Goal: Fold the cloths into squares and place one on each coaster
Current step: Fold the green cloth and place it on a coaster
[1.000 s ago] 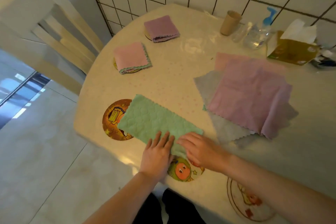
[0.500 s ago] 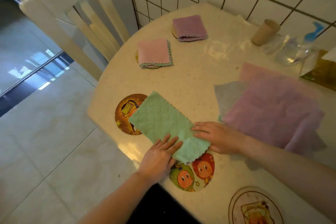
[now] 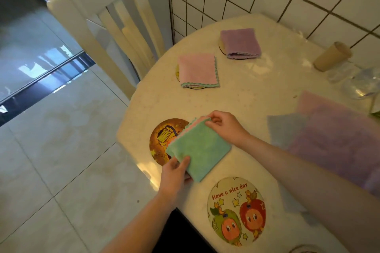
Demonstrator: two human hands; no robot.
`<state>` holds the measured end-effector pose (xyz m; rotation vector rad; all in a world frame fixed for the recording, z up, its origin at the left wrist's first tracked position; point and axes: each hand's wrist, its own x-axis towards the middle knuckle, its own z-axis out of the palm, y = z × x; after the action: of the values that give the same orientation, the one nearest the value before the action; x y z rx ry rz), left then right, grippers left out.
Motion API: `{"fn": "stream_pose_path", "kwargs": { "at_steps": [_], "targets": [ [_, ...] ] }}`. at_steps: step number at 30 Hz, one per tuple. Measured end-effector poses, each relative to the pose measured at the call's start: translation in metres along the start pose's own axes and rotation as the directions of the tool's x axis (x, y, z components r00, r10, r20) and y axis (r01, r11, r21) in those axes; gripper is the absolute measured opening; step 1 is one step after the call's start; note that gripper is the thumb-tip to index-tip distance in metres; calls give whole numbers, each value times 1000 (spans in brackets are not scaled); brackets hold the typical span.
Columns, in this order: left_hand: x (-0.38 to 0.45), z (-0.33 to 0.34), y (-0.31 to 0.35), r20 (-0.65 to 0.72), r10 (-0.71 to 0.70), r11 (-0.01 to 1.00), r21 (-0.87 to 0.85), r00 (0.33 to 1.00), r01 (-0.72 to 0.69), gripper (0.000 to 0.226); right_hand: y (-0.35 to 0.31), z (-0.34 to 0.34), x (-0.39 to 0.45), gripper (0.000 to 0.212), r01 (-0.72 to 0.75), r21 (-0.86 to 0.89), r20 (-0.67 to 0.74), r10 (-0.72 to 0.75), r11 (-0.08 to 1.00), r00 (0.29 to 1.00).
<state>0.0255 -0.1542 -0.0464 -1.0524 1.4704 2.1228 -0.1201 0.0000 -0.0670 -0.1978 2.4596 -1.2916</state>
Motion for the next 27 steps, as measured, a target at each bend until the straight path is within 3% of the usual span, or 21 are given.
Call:
{"fn": "stream_pose_path", "kwargs": {
  "at_steps": [3, 7, 12, 19, 23, 27],
  "targets": [
    [37, -39, 18, -59, -95, 991, -95, 994, 89, 20, -20, 53, 55, 14, -48, -169, 106, 67, 984, 992],
    [31, -29, 18, -45, -82, 994, -81, 996, 78, 17, -16, 48, 56, 13, -32, -273, 45, 46, 961, 998],
    [38, -28, 7, -112, -41, 981, 184, 993, 62, 35, -15, 46, 58, 15, -46, -347, 3, 50, 937, 999],
    [39, -24, -1, -237, 117, 899, 438, 964, -2, 26, -18, 49, 59, 21, -38, -476, 6, 46, 878, 999],
    [36, -22, -3, -232, 189, 853, 521, 954, -42, 28, -20, 49, 59, 31, 9, -426, 96, 35, 905, 995],
    [35, -24, -8, -271, 190, 804, 595, 943, 9, 22, -28, 47, 59, 43, 1, -423, 188, 87, 906, 978]
  ]
}}
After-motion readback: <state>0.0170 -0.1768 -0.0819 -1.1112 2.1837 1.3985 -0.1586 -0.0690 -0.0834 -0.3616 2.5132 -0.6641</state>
